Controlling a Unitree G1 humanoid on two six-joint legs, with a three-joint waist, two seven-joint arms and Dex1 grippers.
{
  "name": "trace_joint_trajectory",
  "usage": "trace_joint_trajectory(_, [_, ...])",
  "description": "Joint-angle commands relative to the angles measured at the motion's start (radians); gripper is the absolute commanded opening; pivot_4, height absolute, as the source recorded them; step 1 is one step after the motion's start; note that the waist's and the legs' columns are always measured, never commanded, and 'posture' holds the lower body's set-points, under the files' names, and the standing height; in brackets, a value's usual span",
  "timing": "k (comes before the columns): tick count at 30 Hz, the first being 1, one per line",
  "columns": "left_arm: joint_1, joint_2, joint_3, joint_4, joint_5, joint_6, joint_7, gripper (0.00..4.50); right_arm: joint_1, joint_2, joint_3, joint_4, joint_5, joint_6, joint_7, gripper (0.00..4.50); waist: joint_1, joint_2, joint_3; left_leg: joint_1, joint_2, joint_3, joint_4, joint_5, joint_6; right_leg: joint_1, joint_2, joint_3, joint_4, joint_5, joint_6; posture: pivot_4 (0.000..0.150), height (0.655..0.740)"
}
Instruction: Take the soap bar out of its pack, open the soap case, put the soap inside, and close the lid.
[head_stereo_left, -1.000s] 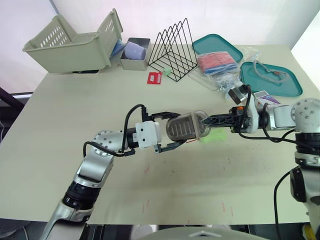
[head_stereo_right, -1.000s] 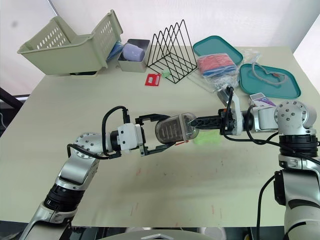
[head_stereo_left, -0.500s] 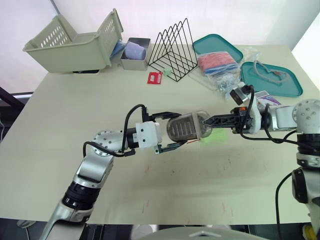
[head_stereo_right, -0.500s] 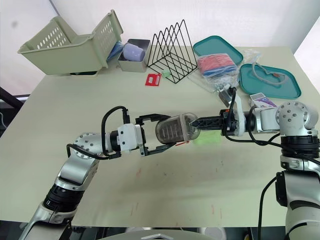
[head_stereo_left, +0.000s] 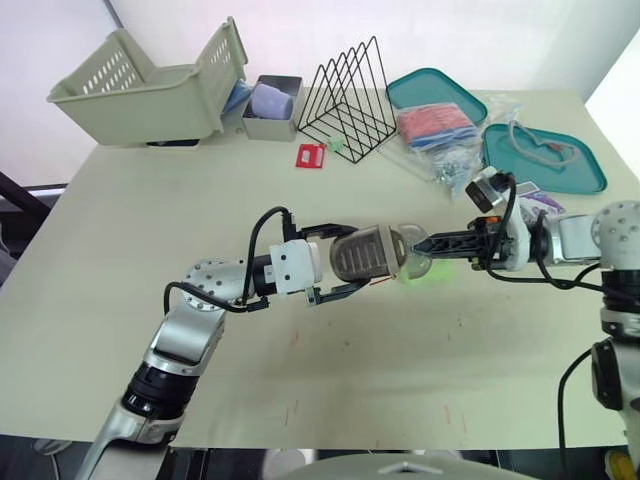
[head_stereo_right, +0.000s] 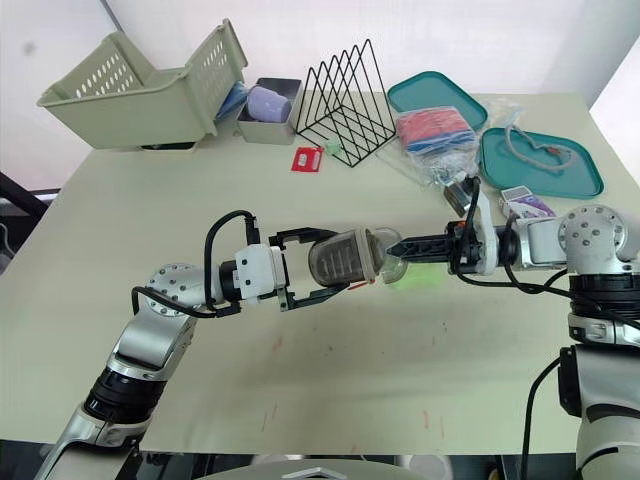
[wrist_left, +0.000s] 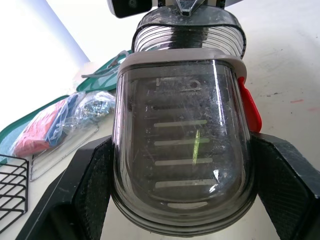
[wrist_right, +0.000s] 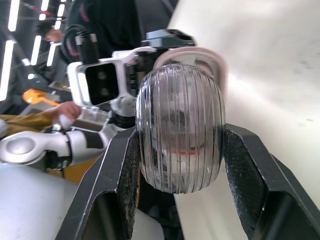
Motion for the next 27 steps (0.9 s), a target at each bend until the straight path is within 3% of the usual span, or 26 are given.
trace_joint_trajectory(1, [-0.004, 0.008, 0.015, -0.022, -0.021, -0.004, 0.004, 3.48, -0.021, -0.084, -0.009, 0.067, -0.093, -0.100, 0.029, 2.00, 0.001, 0.000, 0.000, 0.000, 0.000, 0.000, 0.000, 0.000, 0.000, 0.000, 0.000, 0.000, 0.000, 0.000, 0.000, 0.150, 0.7400])
trace_joint_trajectory(12, [-0.009, 0.013, 0.013, -0.003, -0.022, -0.007, -0.005, 3.48, -0.053, -0.198, 0.151, 0.160, -0.475, -0.462, 0.027, 2.00, -0.008, 0.000, 0.000, 0.000, 0.000, 0.001, -0.001, 0.000, 0.000, -0.001, 0.000, 0.002, 0.000, 0.000, 0.000, 0.150, 0.7400])
trace_joint_trajectory(27, [-0.016, 0.009, 0.011, 0.013, -0.021, -0.010, -0.013, 3.48, -0.205, -0.127, 0.293, 0.211, -0.673, -0.280, -0.093, 2.00, -0.002, 0.001, 0.001, 0.000, 0.000, 0.002, -0.001, 0.000, 0.000, -0.001, 0.000, 0.002, 0.000, 0.000, 0.000, 0.150, 0.7400])
